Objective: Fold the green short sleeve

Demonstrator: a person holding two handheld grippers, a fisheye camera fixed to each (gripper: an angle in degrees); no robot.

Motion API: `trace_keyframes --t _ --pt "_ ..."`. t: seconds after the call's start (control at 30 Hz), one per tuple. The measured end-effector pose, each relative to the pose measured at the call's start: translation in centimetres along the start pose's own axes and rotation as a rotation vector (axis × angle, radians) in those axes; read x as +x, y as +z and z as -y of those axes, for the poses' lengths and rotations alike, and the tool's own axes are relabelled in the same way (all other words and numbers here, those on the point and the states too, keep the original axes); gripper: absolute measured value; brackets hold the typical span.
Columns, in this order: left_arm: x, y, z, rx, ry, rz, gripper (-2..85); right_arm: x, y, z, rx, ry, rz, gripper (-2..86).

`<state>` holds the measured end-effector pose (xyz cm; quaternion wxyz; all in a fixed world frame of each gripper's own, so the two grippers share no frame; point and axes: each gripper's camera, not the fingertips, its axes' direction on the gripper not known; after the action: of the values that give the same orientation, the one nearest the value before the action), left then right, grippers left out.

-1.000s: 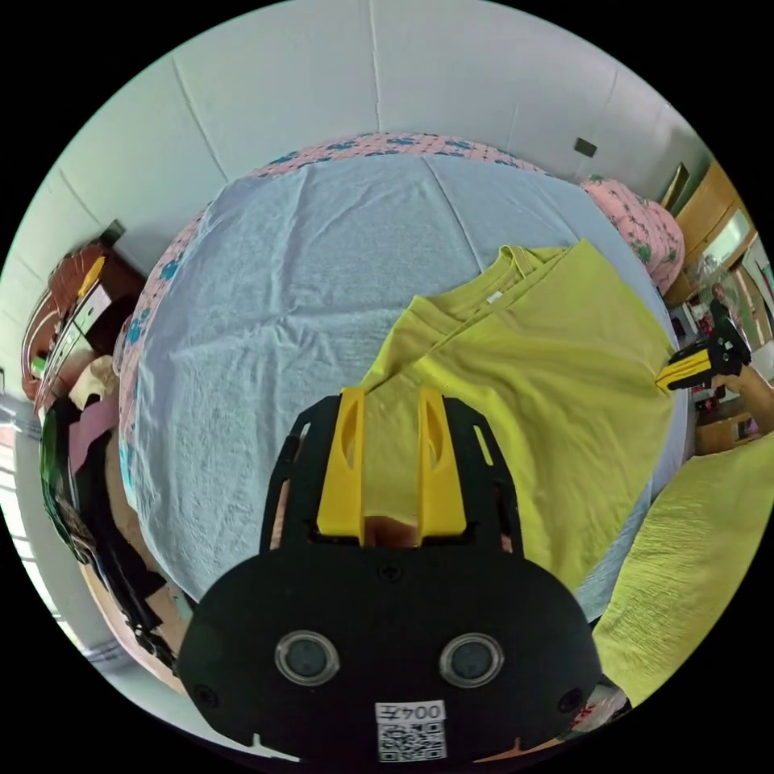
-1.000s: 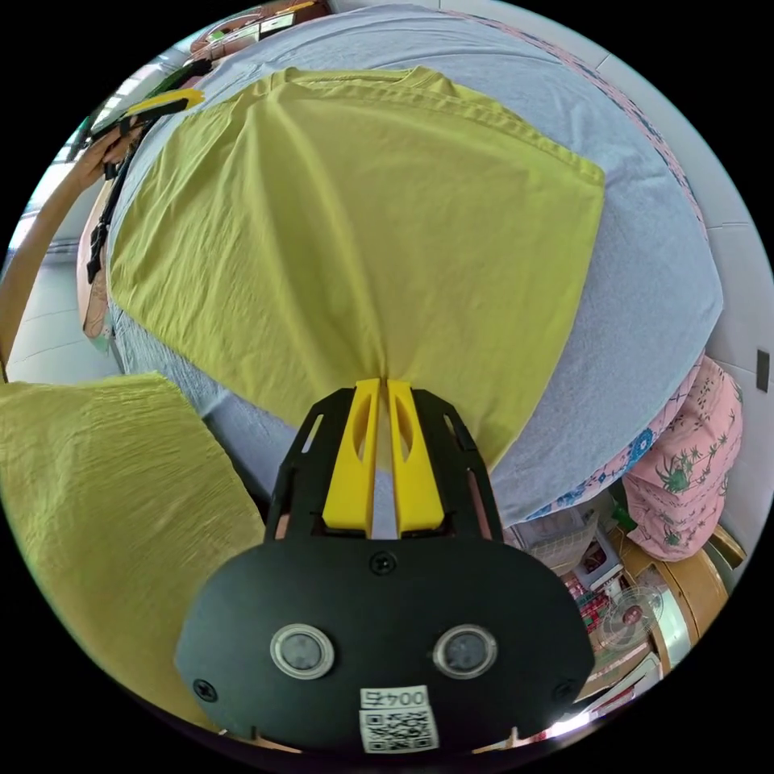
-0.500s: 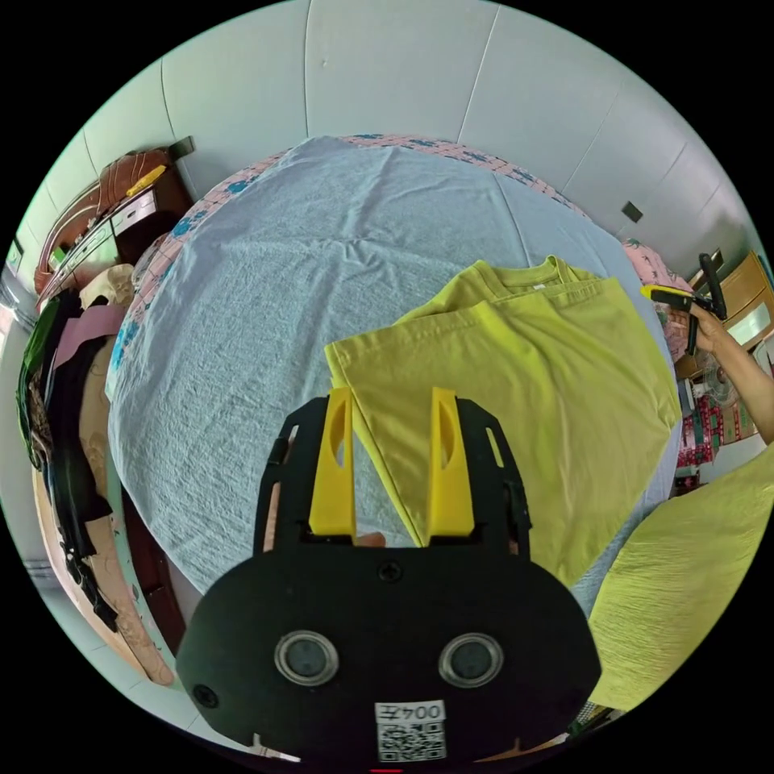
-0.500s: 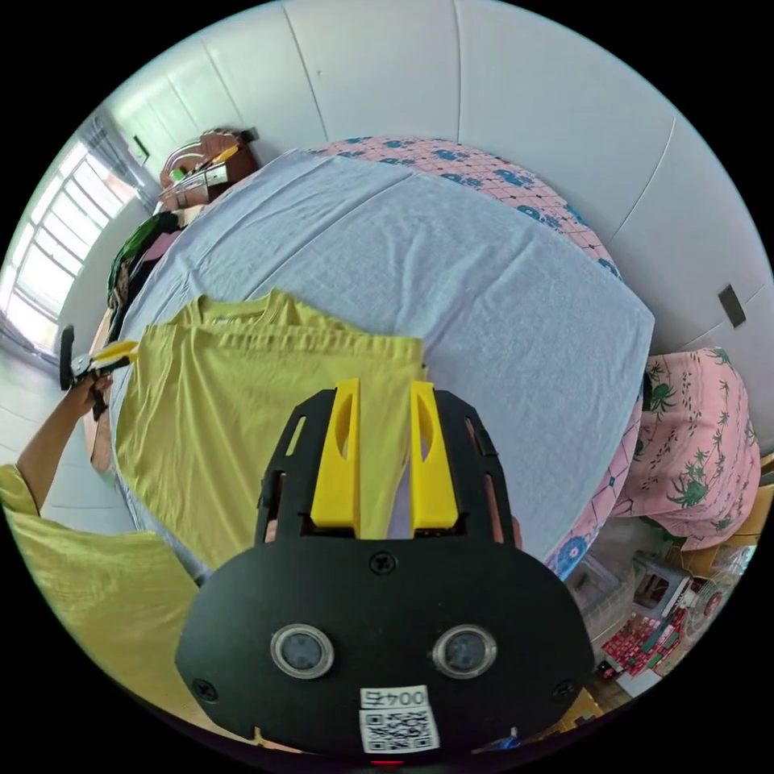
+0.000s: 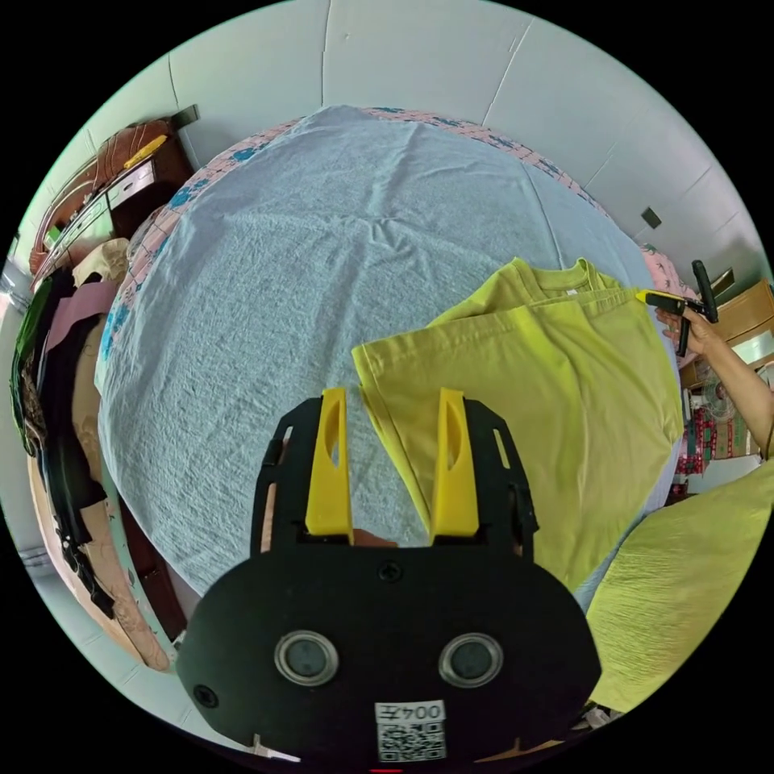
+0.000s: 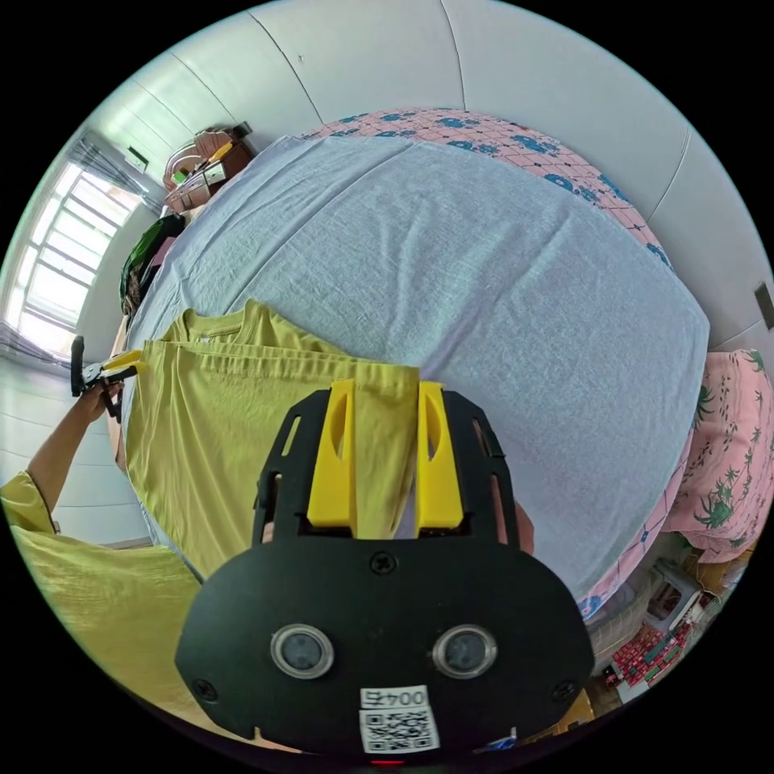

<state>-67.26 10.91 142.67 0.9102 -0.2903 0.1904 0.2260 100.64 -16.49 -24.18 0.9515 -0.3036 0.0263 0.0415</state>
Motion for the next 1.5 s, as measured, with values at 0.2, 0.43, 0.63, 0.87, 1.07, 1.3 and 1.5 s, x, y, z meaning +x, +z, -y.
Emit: trace_keyframes --t 0.2,0.43,0.63,0.87,1.07,1.3,1.5 --pt "0.6 -1.1 -1.1 0.014 -0.004 0.051 8.7 0.5 -1.4 0.7 0.003 0.004 -0.015 6.1" --pt "2.2 -2.7 -3.5 0.078 -0.008 0.147 3.1 0.5 -2.9 0.7 0.002 -0.015 -0.022 7.8" --pt "3.3 -3.9 -4.5 0.061 -0.003 0.165 1.9 -0.3 -3.4 0.7 -0.004 -0.032 -0.077 3.5" --pt "4.5 -6.8 -6.5 0.111 0.013 0.167 1.7 0.0 -6.5 0.2 0.093 0.007 -0.066 2.5" --pt "6.1 -6.6 -7.2 0.076 0.005 0.207 2.5 0.9 -5.1 0.4 0.054 0.079 -0.092 0.2" --pt "7.0 -7.8 -8.1 0.068 -0.076 0.255 7.1 0.8 -5.2 0.0 0.122 0.172 -0.185 -0.4" --pt "7.6 -12.5 -11.5 0.12 -0.105 0.278 6.6 1.0 -9.4 -3.3 0.139 0.22 -0.092 -0.7"
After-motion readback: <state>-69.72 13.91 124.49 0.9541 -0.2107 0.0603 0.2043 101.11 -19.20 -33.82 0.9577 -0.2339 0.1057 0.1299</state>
